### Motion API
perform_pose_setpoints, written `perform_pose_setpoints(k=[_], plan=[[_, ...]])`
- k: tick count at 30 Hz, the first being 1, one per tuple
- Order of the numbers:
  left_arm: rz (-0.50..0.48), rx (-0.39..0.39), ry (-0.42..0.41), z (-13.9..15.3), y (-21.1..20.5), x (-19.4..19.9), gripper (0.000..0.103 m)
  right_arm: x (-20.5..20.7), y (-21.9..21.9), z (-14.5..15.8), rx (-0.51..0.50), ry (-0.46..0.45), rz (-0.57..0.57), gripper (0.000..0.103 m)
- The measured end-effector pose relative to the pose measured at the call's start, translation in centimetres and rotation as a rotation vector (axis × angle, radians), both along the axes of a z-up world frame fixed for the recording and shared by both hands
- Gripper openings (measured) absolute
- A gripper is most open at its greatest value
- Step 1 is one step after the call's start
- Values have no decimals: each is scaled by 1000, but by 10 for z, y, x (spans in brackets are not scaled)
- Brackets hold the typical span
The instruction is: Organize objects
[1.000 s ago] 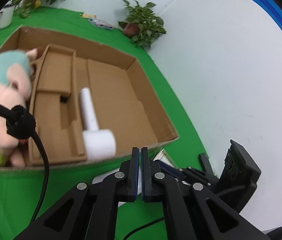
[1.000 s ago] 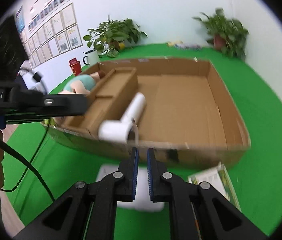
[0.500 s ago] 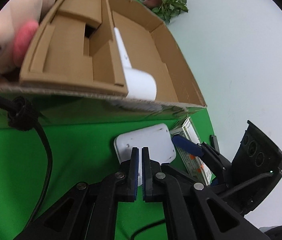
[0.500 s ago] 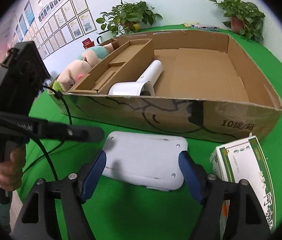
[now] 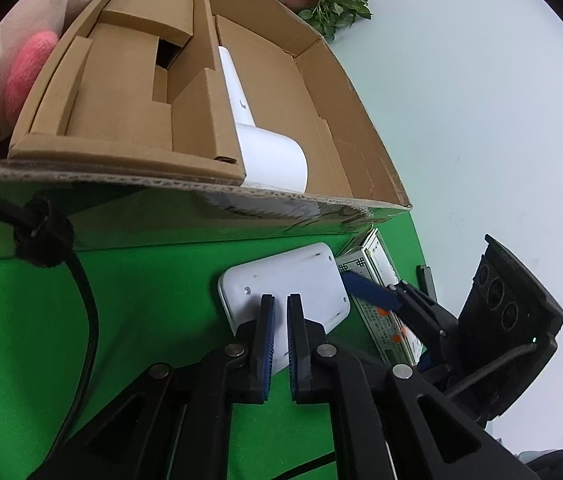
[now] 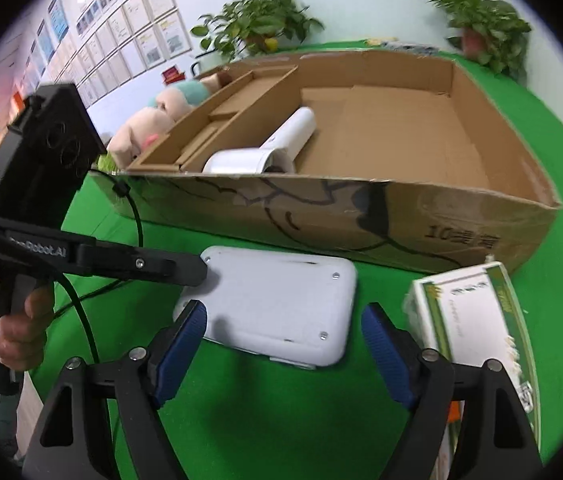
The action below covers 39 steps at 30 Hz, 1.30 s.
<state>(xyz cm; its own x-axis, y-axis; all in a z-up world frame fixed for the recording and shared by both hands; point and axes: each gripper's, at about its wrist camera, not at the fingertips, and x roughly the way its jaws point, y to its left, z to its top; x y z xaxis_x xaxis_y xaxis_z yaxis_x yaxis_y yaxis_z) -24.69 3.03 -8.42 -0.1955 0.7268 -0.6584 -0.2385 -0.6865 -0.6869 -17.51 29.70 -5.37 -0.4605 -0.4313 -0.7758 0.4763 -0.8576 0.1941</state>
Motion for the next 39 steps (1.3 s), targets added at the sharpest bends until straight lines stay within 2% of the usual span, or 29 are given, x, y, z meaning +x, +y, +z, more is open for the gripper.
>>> perform_pose_setpoints(k=[2,4,5,6,7,9,11,13,15,18,23,28,32,33,36,39], plan=[[5,-8,9,2,-1,1,10,6,-6,-1,18,14,8,85],[11,-11,28,7,-3,4,30,18,-5,1,-15,10,30,85],[17,-8,39,10,-5,7,37,25,-5,2,-38,1,43,85],[28,-14,55,15,-7,10,48,33,-6,2,-59,-8,63,85],[38,-29,69,18,-9,13,67,46,-10,4,-77,-17,108,85],[86,-106,101,24,-14,22,91,74,-22,10,-77,4,214,85],[111,-132,135,27,-16,29,92,90,-29,16,-44,63,242,85],[112,-164,132,26,-16,33,94,91,-30,20,-13,118,221,89],[110,-178,103,22,-17,34,94,80,-28,21,24,150,173,91],[89,-154,32,14,-12,34,94,57,-27,21,56,180,151,93],[105,-165,-11,8,-9,39,94,25,-28,5,66,98,217,97],[94,-182,-21,5,-12,44,94,37,-33,-6,94,71,283,96],[67,-174,-14,4,-10,54,94,66,-44,-3,87,58,340,79],[64,-168,-12,4,-10,56,92,74,-47,-2,91,63,349,79],[54,-121,-20,2,-11,60,91,98,-52,2,63,79,339,79],[55,-97,-20,0,-14,58,80,97,-50,5,49,89,246,80]])
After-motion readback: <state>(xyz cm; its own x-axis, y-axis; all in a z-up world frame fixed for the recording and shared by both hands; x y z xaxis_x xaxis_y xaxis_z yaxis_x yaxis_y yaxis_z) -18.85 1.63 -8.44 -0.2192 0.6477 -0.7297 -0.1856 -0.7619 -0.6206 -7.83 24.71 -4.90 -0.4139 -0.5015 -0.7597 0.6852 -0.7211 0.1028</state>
